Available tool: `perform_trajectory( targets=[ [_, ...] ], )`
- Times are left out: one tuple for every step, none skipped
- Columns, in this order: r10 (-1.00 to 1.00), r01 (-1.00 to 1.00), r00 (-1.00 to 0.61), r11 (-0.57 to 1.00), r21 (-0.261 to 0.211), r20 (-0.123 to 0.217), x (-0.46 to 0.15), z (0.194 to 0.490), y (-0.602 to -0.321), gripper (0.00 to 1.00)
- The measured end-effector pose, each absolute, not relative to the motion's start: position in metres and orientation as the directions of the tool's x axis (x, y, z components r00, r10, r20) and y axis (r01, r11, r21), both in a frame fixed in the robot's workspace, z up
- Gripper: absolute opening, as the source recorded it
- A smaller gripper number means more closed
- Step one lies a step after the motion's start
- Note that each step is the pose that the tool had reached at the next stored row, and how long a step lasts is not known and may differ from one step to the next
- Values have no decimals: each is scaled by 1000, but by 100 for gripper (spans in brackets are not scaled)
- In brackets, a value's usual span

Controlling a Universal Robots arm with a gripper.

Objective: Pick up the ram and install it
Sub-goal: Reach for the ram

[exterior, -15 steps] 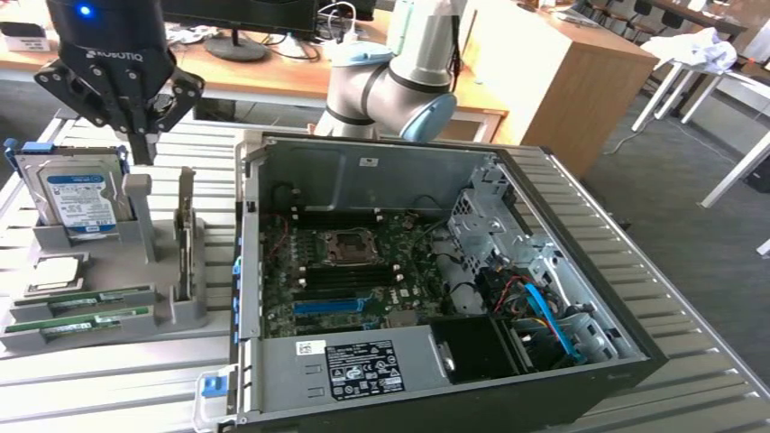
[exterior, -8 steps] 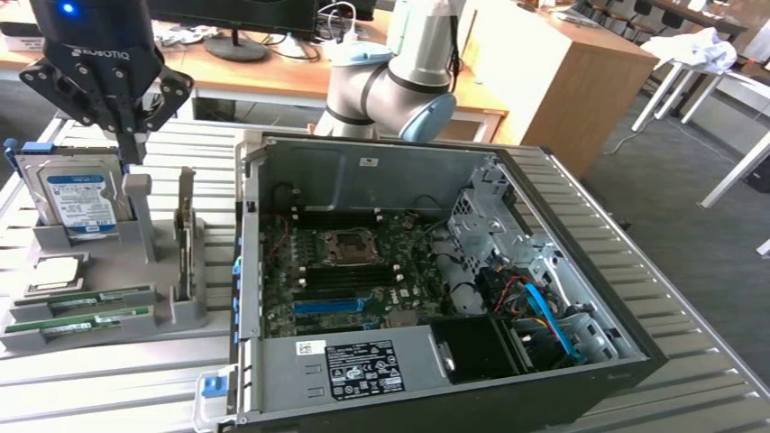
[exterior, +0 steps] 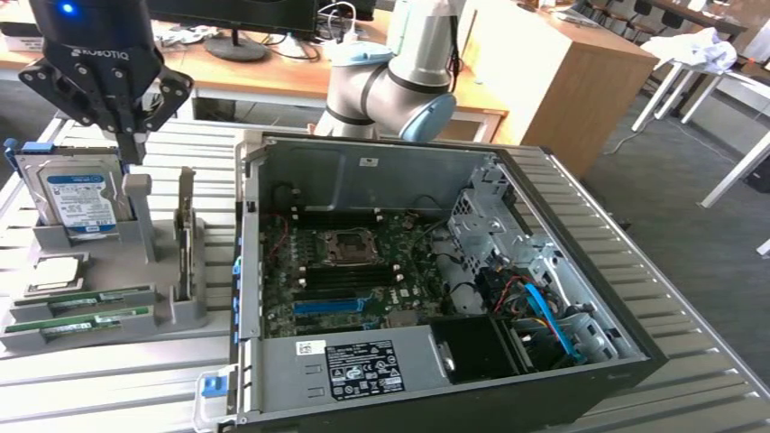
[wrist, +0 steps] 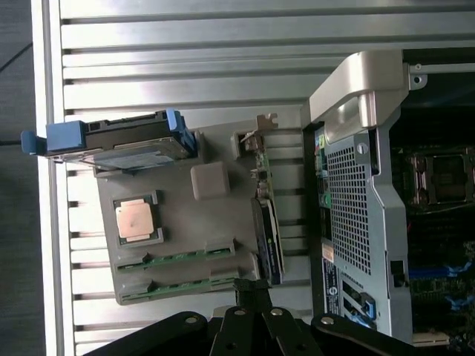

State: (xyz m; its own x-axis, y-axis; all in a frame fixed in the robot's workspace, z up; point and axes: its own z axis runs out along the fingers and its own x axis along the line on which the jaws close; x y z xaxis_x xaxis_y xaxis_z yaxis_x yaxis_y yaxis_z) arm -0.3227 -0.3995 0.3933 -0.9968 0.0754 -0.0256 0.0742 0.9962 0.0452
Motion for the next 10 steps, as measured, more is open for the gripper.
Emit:
perform_trajectory(
  targets=[
    [75, 74, -997, 996, 45, -26, -323, 393, -400, 10],
    [75, 74, -997, 996, 45, -26, -323, 393, -401, 10],
    [75, 74, -997, 996, 45, -26, -323, 393, -402, 10],
    [75, 74, -997, 996, 45, -26, -323, 393, -402, 10],
    [75, 74, -997, 996, 45, -26, -323, 393, -403, 10],
    [75, 74, -997, 996, 45, -26, -323, 393, -404, 10],
    [75, 74, -997, 996, 45, -26, -323, 393, -404, 10],
    [75, 74, -997, 996, 45, -26, -323, 393, -405, 10],
    [75, 74, -997, 996, 45, -26, -323, 393, -406, 10],
    [75, 74, -997, 996, 45, -26, -323, 393, -407, 10]
  ],
)
